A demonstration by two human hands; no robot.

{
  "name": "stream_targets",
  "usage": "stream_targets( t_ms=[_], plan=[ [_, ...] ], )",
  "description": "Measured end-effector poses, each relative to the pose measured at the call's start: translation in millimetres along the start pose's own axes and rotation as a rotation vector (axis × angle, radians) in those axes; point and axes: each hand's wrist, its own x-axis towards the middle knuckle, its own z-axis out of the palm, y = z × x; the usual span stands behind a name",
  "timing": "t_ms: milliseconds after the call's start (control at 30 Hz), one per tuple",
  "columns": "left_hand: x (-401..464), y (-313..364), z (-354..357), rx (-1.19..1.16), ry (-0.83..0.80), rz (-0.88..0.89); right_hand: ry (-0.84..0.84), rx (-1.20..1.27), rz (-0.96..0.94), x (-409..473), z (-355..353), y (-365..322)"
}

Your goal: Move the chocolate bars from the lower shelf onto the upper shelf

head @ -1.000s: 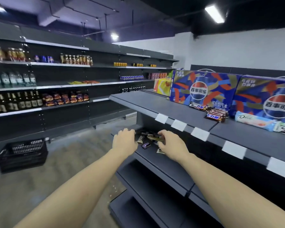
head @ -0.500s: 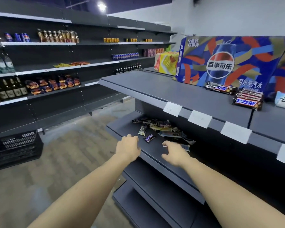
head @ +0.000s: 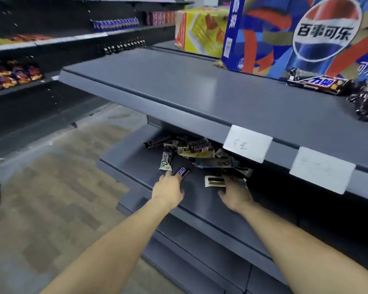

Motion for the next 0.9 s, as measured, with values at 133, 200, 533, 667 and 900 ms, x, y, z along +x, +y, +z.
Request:
stream_targets(
  t_ms=[133, 200, 533, 667, 900],
  plan=[
    [36.8, -11.6, 11.8, -0.022, 0.042, 0.089, 0.105, 0.014, 0.129, 5.7, 16.4, -10.9],
    [49.4, -15.0, 16.0, -0.008, 0.044, 0.136, 0.156, 0.025, 0.181, 3.5, 23.3, -15.6],
    [72.6, -21.7, 21.2, 0.043, 0.013, 0.303, 0.179, 0.074, 0.26, -21.0, 30.3, -39.4],
    [74.1, -24.3, 19.6, 0.023, -0.032, 0.356, 0.098, -0.111, 0.269, -25.9, 8.6, -43.3],
    [73.0, -25.6, 8.1, -0.003, -0.097, 0.398, 0.113, -0.027, 0.379, -28.9, -5.6, -35.4]
  ],
)
